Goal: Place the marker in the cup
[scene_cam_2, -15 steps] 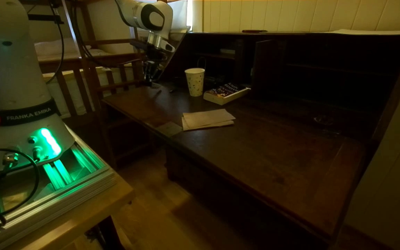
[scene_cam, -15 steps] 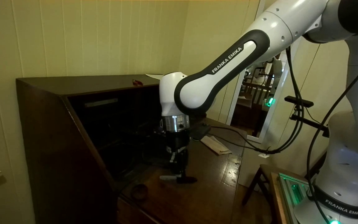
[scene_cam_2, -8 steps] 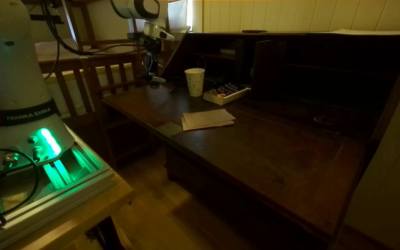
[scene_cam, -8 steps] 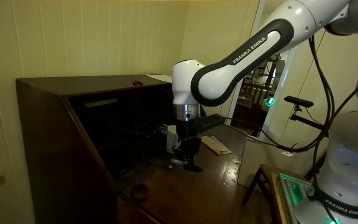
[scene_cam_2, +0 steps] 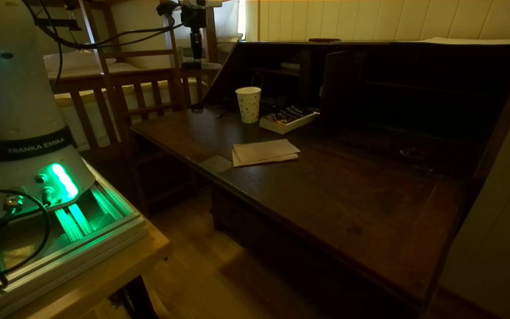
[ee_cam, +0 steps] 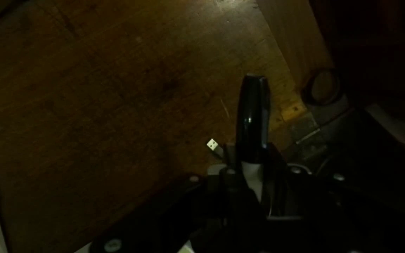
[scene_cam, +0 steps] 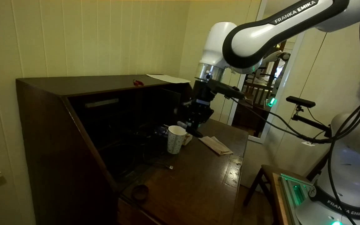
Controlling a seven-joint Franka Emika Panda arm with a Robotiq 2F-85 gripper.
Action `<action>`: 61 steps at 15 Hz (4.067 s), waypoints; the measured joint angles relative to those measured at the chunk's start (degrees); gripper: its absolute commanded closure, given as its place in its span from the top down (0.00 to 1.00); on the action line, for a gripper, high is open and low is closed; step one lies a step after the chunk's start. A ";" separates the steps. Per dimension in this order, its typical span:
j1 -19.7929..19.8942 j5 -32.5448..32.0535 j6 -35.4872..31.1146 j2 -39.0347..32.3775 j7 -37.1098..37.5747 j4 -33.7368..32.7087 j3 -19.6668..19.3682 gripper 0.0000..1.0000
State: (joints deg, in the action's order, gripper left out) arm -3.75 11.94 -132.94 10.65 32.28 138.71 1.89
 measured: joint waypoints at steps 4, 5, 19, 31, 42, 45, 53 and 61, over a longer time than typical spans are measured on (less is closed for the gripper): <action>2.26 8.50 -7.60 5.17 -5.97 5.51 -3.08 0.21; 2.37 9.03 -8.47 5.78 -6.38 6.33 -3.37 0.21; 5.92 41.31 7.67 5.25 -20.05 1.42 -15.51 0.05; 12.69 53.35 21.32 -2.75 -21.58 -1.79 -16.97 0.05; 16.46 60.99 35.83 -21.55 -14.49 -13.06 -17.73 0.05; 16.47 62.22 35.62 -25.09 -13.05 -15.38 -17.62 0.21; 16.51 62.17 35.71 -27.01 -13.08 -15.97 -17.62 0.05; 17.29 62.70 35.89 -32.72 -13.08 -19.16 -17.61 0.05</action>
State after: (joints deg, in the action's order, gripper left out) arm 13.54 74.63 -97.06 -22.07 19.21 119.55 -15.72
